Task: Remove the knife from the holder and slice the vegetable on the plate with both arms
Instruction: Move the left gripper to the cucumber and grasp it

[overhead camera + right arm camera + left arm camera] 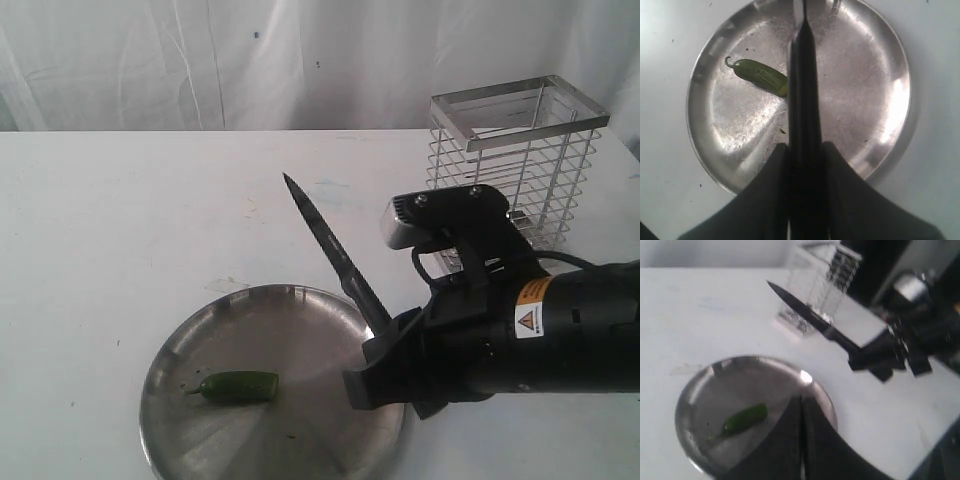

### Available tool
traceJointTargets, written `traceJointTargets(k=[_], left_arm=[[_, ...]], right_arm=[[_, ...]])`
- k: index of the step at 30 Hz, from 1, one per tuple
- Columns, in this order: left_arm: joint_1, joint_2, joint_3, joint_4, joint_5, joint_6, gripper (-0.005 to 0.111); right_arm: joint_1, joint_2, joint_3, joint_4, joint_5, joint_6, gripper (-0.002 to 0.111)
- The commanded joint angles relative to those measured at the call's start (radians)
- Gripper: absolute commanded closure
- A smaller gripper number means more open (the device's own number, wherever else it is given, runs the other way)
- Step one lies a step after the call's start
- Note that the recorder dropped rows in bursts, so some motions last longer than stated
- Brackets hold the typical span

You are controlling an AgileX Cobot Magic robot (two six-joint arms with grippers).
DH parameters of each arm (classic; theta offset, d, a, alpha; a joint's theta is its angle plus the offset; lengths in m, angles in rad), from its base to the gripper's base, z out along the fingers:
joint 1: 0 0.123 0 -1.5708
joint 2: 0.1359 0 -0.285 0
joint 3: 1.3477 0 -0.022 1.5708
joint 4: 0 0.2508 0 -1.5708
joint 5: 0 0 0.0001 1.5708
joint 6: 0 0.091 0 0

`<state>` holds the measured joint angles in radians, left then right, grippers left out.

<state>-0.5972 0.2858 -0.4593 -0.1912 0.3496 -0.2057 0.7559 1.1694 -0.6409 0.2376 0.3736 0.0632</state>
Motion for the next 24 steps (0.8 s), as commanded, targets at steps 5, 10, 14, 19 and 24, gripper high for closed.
traceJointTargets(k=[5,10,14,19,24], left_arm=[[-0.043,0.35,-0.236,0.097,0.494,0.245,0.082],[-0.043,0.484,-0.263,0.262,0.525,0.237,0.049],[-0.043,0.582,-0.263,0.341,0.464,0.237,0.043],[-0.043,0.698,-0.263,0.369,0.31,0.254,0.043],[-0.043,0.841,-0.263,0.38,0.172,0.258,0.043]], right_arm=[[0.004,0.001,0.003,-0.01,0.047,-0.018,0.108],[0.004,0.001,0.003,-0.006,0.049,-0.018,0.108],[0.004,0.001,0.003,-0.006,0.049,-0.034,0.108],[0.004,0.001,0.003,-0.006,0.06,-0.04,0.108],[0.004,0.001,0.003,-0.006,0.074,-0.044,0.108]])
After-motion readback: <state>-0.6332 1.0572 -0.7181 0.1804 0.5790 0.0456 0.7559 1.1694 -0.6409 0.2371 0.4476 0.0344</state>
